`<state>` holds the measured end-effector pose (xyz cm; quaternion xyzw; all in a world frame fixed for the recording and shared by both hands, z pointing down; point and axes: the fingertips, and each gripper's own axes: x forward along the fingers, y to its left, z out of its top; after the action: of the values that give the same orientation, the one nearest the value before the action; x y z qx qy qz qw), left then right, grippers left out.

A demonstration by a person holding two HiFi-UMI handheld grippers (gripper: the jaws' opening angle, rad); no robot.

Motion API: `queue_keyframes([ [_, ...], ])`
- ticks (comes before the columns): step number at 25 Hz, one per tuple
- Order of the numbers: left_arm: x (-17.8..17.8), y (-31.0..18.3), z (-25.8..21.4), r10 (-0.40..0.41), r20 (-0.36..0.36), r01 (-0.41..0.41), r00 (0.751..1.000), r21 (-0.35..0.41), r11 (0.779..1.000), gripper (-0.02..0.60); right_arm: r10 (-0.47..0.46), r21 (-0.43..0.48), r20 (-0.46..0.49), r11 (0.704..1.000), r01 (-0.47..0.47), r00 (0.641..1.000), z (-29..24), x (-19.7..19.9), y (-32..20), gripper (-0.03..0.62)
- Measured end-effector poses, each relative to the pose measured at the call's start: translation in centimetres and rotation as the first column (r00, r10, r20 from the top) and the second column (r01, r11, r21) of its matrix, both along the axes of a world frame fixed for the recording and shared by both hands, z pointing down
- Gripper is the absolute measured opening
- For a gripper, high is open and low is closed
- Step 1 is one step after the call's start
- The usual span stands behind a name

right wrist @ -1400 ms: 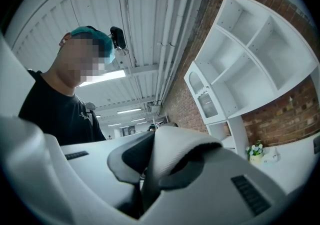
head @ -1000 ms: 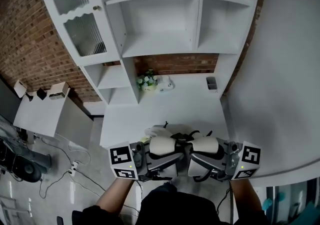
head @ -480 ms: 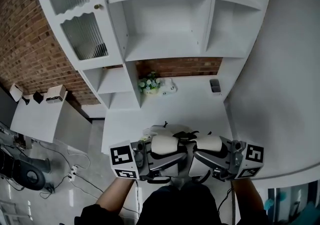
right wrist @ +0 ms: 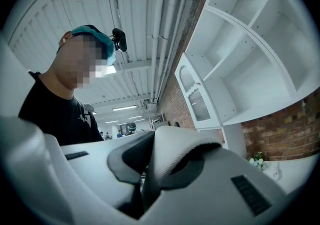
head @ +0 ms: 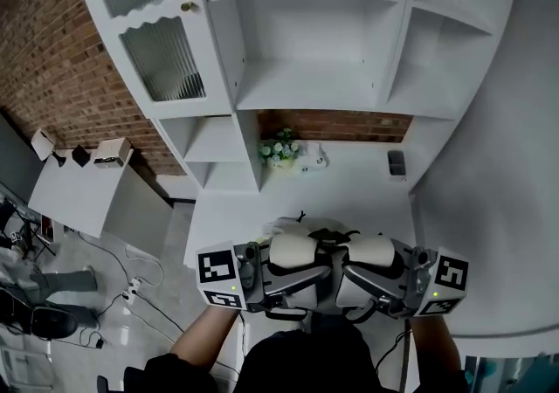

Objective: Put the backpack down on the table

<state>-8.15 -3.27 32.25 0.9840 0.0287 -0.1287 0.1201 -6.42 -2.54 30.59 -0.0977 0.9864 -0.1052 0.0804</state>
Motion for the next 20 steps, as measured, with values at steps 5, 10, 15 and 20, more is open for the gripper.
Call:
queue_keyframes([
  [5,1.7,-3.3,0.2,-0.016,0.019,0.016,1.0,-0.02,1.0,0.044,0.016,-0.028,0.002,0.999,-0.016,1.0,0.6,2.1,-4.0,0.048],
  [10,3.4,-6.6,0.1,-0.017,0.039,0.018,0.999,-0.028,0.999,0.044,-0.01,-0.024,0.02,1.0,0.011,1.0,0.4,3.9,-7.6,0.048],
  [15,4.7,-10.4,0.2,-0.013,0.042,0.013,0.999,-0.009,1.0,0.044,0.001,-0.039,0.007,0.999,-0.001,1.0,0.6,5.1,-11.4,0.048],
  [20,6.1,-14.2,-0.1,-0.016,0.039,0.016,0.999,-0.021,1.0,0.044,-0.015,-0.02,0.013,1.0,0.015,1.0,0.3,6.3,-14.8,0.048],
])
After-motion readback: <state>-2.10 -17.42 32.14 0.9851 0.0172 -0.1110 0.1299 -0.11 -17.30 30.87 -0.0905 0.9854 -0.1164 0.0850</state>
